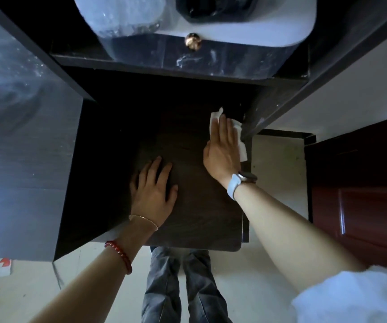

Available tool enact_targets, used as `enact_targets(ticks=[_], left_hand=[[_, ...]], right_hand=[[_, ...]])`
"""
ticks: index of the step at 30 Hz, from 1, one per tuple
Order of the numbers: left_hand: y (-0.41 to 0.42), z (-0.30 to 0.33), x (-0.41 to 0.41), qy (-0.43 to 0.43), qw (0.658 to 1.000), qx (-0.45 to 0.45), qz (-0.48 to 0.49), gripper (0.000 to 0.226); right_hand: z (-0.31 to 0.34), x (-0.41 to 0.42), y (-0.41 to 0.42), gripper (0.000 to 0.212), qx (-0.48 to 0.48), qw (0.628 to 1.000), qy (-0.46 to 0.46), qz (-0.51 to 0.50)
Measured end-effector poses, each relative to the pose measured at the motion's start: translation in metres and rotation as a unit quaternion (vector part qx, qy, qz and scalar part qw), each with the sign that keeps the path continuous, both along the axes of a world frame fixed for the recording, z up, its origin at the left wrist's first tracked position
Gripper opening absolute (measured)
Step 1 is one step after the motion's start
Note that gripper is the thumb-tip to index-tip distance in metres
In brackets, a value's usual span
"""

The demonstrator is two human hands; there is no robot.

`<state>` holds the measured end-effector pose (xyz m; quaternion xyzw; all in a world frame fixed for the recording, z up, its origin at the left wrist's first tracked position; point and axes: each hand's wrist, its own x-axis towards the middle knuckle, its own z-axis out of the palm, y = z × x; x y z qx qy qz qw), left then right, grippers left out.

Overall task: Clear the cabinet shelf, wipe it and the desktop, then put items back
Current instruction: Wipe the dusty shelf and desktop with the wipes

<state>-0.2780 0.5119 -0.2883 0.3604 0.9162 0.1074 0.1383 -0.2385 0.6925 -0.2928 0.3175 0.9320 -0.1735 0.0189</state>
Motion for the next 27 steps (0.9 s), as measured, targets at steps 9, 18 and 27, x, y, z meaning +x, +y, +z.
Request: enact_targets(ticks=[9,18,27], left_hand=[[-0.002,-0.007,-0.007,0.003,0.999,0.03,0.012,0.056],[-0.003,-0.018,-0.002,0.035,0.997,0.062,0.023,0.053],[-0.012,-0.018,-0.01,0.049,0.998,0.043,-0.017,0.056]], right_hand=[[0.002,-0.004,-0.005,0.057,0.018,0.996,-0.073,0.051],[0.001,-0.072,0.02,0.052,-0.003,0.969,-0.065,0.24],[0.007,-0.068,0.051,0.055,0.055,0.996,-0.073,0.012]])
